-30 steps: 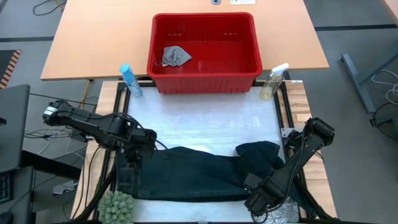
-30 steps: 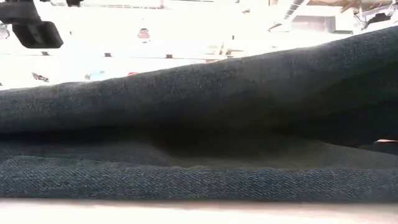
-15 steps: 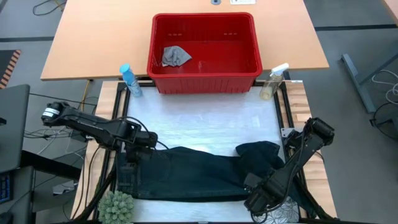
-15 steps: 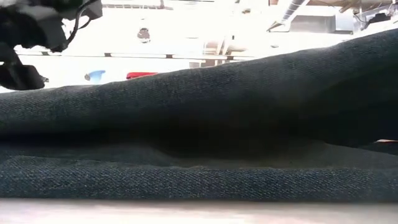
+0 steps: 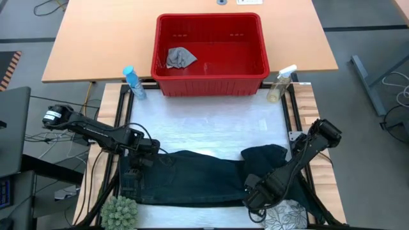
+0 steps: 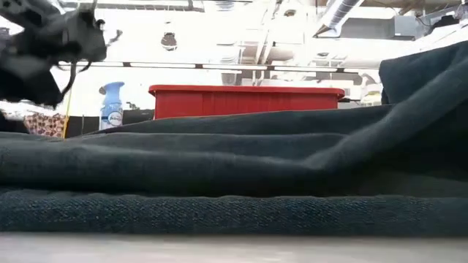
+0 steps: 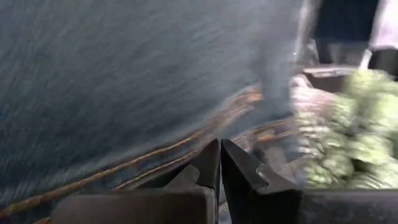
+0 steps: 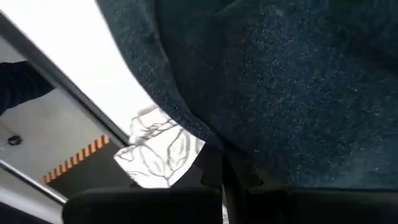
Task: Fold laundry
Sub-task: Fold the dark blue pants
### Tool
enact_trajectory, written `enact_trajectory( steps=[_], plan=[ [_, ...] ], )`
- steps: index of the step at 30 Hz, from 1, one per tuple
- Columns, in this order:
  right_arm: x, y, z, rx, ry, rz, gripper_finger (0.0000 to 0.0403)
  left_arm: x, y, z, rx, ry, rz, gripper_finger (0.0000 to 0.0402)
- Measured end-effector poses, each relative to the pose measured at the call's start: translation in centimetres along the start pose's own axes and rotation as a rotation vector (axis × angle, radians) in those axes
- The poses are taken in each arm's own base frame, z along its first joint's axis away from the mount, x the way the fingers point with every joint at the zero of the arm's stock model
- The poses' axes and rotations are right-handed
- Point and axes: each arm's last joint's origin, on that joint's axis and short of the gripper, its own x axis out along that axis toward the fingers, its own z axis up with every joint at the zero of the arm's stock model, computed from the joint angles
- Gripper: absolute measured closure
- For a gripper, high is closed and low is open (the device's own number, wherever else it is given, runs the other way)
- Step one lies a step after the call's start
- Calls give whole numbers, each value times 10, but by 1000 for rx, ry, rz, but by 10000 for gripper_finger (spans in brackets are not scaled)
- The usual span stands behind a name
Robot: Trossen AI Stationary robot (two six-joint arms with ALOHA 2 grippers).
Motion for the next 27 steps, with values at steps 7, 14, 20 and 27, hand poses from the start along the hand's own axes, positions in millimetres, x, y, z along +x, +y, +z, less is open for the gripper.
enact_trajectory(
  steps=[7,14,20,27],
  plan=[
    [-3,-12,17,34,-32,-74,384,13,17,2,-253,11,139,401],
    [-6,-22,36,91,-94,-125,384,5,21,8,-246,-27,240,401],
    [-12,-42,54,100,-117,-252,384,-26,37,20,-331,-170,411,401],
    [-19,-65,83,57,-166,-348,384,-64,58,26,-472,-316,532,401]
  ],
)
